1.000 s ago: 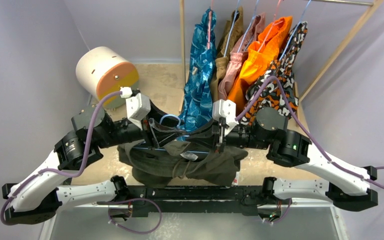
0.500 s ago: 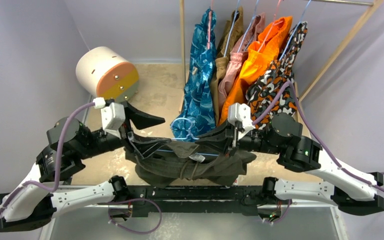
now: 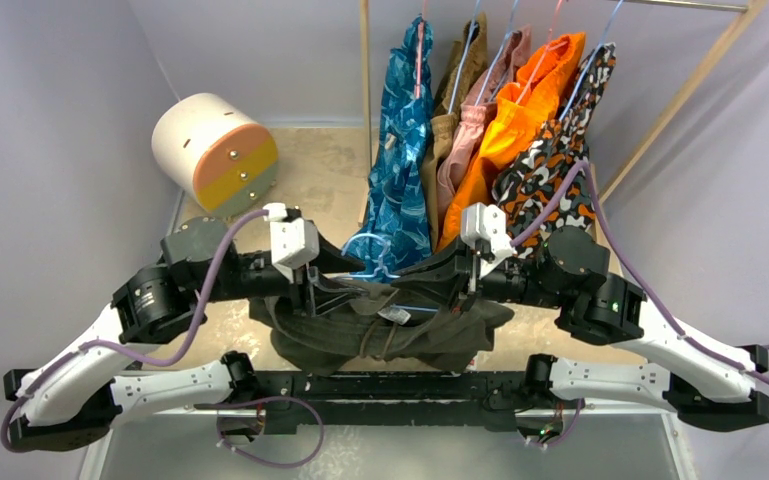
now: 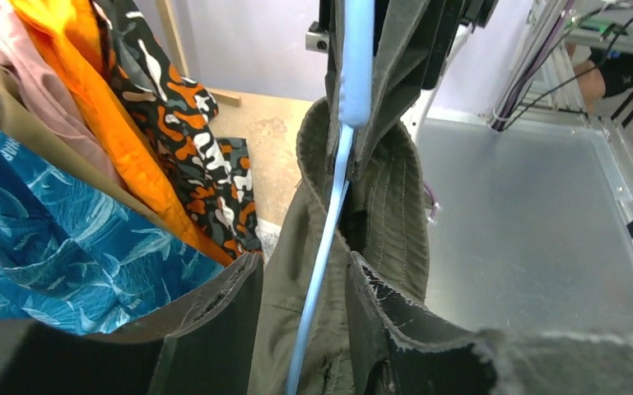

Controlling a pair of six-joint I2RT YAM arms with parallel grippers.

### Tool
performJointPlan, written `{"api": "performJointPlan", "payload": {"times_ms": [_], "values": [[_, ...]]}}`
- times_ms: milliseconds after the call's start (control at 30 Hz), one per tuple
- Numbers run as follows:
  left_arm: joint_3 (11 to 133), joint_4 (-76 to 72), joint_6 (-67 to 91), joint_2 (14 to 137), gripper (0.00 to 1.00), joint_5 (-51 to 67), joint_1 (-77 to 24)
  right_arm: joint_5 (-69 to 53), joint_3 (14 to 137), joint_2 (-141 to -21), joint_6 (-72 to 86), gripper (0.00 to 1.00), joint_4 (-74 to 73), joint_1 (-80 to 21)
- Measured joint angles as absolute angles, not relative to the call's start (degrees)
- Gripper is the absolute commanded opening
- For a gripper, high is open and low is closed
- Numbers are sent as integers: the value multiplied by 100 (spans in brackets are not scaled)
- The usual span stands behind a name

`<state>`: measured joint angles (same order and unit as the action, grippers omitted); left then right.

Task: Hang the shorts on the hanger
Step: Hang the shorts on the hanger.

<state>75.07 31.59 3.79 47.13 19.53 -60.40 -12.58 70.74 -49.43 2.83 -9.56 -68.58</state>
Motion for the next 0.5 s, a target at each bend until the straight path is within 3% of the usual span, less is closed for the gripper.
{"api": "performJointPlan", "payload": {"times_ms": [100, 400, 500], "values": [[7507, 3236, 325, 4794, 1, 2069, -6040, -1258, 7074, -4943, 303, 0, -956, -6858], [7507, 3245, 189, 4724, 0, 2274, -6051, -1284, 7048, -4965, 349, 0, -829, -6858], [7507, 3247, 191, 4705, 0, 2248, -6051, -1308, 7048, -4998, 366, 31, -803, -6858]]}}
